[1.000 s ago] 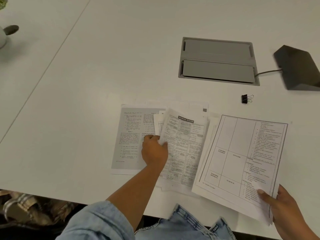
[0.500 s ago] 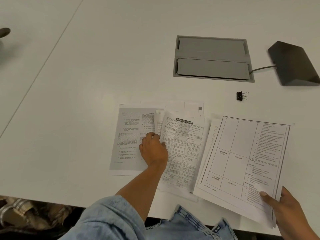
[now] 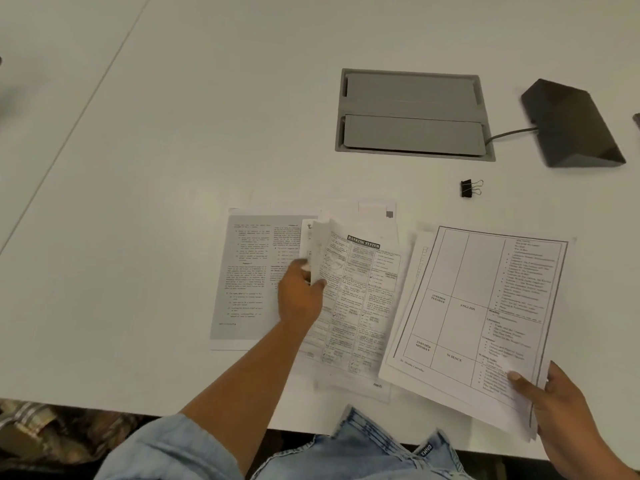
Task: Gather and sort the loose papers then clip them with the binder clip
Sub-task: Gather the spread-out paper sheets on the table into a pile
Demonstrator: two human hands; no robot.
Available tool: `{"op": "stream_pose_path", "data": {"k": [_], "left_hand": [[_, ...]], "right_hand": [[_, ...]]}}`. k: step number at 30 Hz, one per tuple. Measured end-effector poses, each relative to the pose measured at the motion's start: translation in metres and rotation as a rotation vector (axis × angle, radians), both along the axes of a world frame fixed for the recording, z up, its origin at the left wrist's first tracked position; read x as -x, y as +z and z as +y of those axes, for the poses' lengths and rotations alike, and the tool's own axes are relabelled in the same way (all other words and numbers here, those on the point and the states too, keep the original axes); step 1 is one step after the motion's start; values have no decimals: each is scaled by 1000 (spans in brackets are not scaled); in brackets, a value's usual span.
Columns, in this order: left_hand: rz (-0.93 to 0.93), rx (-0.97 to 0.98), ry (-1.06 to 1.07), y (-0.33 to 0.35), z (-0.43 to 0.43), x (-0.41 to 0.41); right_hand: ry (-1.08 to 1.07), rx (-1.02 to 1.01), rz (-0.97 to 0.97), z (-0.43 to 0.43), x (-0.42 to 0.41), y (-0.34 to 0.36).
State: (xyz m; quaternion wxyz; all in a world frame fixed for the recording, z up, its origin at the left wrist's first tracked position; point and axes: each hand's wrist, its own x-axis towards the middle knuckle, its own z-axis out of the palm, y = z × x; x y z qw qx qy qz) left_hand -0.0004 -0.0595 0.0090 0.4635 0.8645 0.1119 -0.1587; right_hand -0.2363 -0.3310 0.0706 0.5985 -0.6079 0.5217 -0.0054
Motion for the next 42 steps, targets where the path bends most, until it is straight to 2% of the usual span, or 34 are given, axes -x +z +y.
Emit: {"op": "stream_pose_path", "data": {"k": [5, 8, 11, 15, 20, 23, 27, 32, 36, 39, 42], "left_hand": [[-88, -44, -78, 27, 43, -11], [-155, 18, -58, 56, 70, -17], [-181, 148, 6, 96, 89, -21], [-111, 422, 63, 140, 88, -19], [-71, 613, 44, 151, 52, -11], [-44, 662, 42, 147, 27, -6], [-7, 609, -2, 141, 6, 0], [-119, 295, 20, 131, 10, -1], [111, 396, 122, 124, 18, 6], [169, 319, 165, 114, 29, 14], [353, 495, 66, 110, 38, 18]], "right_hand": [[-21, 11, -62, -6, -11, 6], [-27, -4, -103, -7, -18, 13], [-24, -26, -125, -6, -27, 17], [1, -62, -157, 8, -44, 24], [106, -94, -200, 34, -70, 28], [196, -159, -212, 50, -82, 34], [249, -241, -248, 65, -88, 47], [301, -302, -268, 76, -91, 52], [294, -373, -301, 80, -90, 55], [269, -406, -313, 81, -88, 56], [276, -410, -329, 82, -86, 55]]}}
